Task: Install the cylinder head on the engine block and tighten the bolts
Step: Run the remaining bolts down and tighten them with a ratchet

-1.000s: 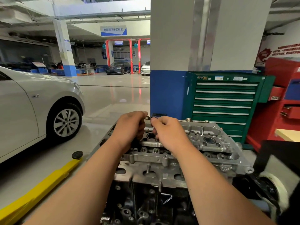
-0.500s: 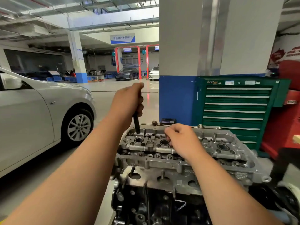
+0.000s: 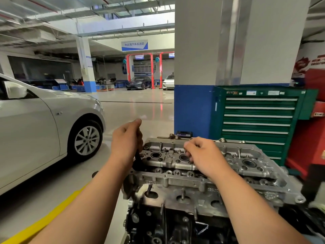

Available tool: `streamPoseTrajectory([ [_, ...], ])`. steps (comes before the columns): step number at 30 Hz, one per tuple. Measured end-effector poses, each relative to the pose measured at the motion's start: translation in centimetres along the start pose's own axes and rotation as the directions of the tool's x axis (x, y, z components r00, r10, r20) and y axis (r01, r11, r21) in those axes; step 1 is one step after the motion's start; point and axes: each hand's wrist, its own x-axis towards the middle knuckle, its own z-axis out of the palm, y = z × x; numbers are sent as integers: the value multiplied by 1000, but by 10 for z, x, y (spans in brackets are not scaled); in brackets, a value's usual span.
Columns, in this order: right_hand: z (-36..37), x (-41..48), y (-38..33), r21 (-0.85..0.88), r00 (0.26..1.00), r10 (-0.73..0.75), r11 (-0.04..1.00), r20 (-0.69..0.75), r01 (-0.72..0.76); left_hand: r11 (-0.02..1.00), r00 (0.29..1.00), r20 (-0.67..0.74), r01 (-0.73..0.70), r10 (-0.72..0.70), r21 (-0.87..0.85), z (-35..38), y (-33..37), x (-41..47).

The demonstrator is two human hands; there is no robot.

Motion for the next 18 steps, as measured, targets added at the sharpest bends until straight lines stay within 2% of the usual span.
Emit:
streamPoseTrajectory([
  [2, 0, 0, 0, -7, 1000, 5, 1000, -2, -5, 1000, 1000, 18, 7, -7, 1, -1, 0, 3],
  [6, 0, -1, -2, -20, 1000, 7, 1000, 8, -7, 991, 999, 39, 19, -25, 135, 0, -12, 1],
  [11, -1, -2, -3, -21, 1000, 1, 1000, 11, -1, 988, 993, 78, 77, -88, 136, 3, -17, 4],
  [13, -1, -2, -3, -17, 1000, 2, 1000, 10, -1, 979, 996, 51, 63, -74, 195, 1, -16, 4],
  [16, -1, -2, -2, -2, 1000, 1, 1000, 11, -1, 896, 999, -47, 2, 21, 444, -8, -15, 2],
  [18, -1, -2, -2, 5, 1000, 2, 1000, 19, -2, 913, 992, -118, 8, 44, 407, -10, -16, 2],
])
